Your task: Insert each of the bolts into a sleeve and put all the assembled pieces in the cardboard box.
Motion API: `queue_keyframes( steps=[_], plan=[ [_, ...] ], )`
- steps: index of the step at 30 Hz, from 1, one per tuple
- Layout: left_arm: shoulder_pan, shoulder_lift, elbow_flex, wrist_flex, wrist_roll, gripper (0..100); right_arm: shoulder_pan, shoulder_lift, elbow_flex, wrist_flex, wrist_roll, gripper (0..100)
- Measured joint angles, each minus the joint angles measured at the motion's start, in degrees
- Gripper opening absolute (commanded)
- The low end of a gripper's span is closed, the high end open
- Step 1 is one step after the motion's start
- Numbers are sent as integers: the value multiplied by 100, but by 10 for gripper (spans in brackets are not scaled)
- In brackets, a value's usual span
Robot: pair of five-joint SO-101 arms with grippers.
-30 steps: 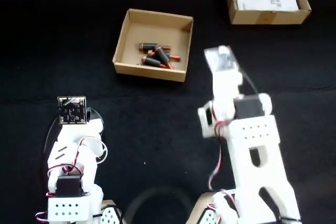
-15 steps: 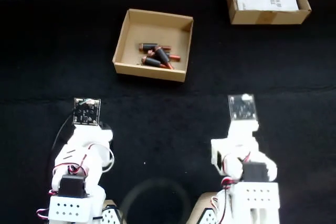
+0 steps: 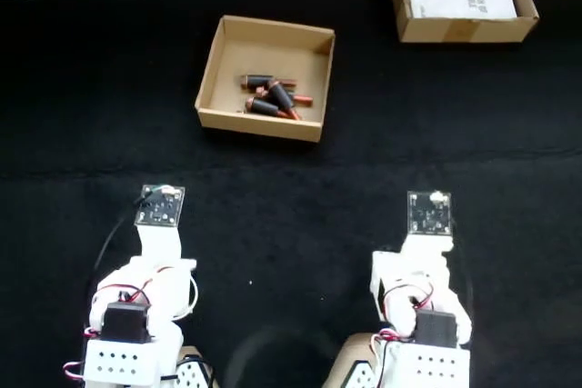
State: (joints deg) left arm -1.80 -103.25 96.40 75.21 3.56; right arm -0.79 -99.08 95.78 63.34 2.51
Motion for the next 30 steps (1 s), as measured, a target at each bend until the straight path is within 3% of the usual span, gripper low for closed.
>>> queue_keyframes(
  steps=[6, 30],
  plan=[
    [0, 0, 0, 18, 0, 9, 26, -501, 0, 730, 0, 6],
    [18, 0, 0, 18, 0, 9, 26, -510, 0, 774, 9, 6]
  ],
)
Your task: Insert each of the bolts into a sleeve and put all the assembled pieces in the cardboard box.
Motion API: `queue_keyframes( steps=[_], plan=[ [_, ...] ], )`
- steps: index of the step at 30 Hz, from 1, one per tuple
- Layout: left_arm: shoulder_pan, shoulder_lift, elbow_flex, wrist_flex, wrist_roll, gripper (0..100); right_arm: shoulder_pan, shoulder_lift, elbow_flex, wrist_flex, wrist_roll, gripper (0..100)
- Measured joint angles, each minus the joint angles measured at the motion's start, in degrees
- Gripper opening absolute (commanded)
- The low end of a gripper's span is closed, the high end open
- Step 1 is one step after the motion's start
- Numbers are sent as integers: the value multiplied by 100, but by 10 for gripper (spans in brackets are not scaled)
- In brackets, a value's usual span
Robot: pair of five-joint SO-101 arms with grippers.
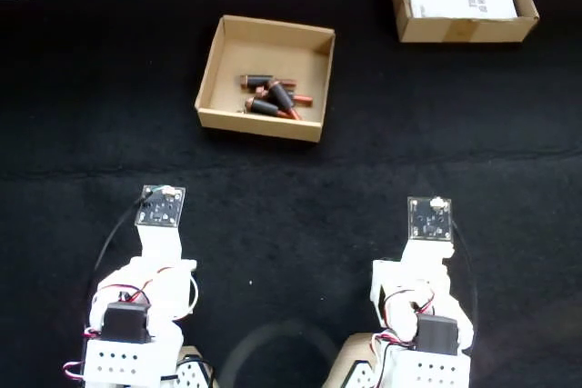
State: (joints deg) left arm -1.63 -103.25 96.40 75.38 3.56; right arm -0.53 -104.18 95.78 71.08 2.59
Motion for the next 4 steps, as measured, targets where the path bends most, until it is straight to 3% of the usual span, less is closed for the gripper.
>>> queue_keyframes(
  steps=[4],
  plan=[
    [0, 0, 0, 0, 0, 9, 0, 0, 0, 0, 0, 6]
  ],
)
